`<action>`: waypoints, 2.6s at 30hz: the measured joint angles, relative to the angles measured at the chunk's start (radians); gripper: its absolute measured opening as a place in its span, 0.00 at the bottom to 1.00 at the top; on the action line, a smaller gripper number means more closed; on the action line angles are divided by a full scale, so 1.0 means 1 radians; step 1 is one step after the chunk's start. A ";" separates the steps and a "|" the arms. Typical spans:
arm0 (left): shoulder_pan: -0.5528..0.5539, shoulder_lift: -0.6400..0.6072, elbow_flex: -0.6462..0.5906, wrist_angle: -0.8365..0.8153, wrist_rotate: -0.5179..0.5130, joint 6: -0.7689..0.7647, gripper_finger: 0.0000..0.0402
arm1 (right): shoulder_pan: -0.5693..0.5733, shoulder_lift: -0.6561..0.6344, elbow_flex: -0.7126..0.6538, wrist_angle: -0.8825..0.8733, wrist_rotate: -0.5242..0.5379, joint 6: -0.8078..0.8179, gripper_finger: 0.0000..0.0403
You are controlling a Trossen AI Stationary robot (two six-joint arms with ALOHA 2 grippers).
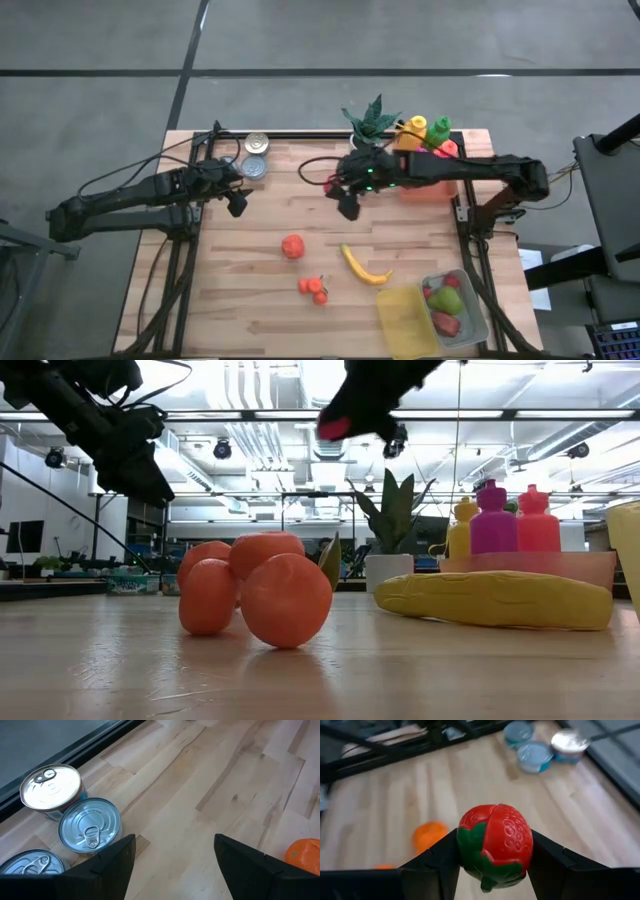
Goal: Pick & Place Food Item
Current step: Put the red strawberry into the gray bin
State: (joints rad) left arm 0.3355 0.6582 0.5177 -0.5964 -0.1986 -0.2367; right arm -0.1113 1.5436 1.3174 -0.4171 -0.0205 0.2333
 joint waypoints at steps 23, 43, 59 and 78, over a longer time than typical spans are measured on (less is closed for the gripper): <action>0.000 0.000 0.000 0.000 0.000 0.000 0.69 | 0.364 -0.394 -0.003 -0.765 -0.088 0.512 0.44; 0.000 0.000 0.000 0.000 0.000 0.000 0.69 | 0.915 -0.416 -0.018 -0.963 -0.085 1.345 0.44; 0.000 0.000 0.000 0.000 0.000 0.000 0.69 | 1.261 -0.129 -0.018 -0.869 -0.095 1.602 0.44; 0.000 0.000 0.000 0.000 0.000 0.000 0.69 | 1.279 0.127 -0.018 -0.833 -0.138 1.407 0.44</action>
State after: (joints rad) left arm 0.3355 0.6582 0.5179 -0.5961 -0.1986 -0.2367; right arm 1.1679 1.6706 1.2994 -1.2500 -0.1585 1.6405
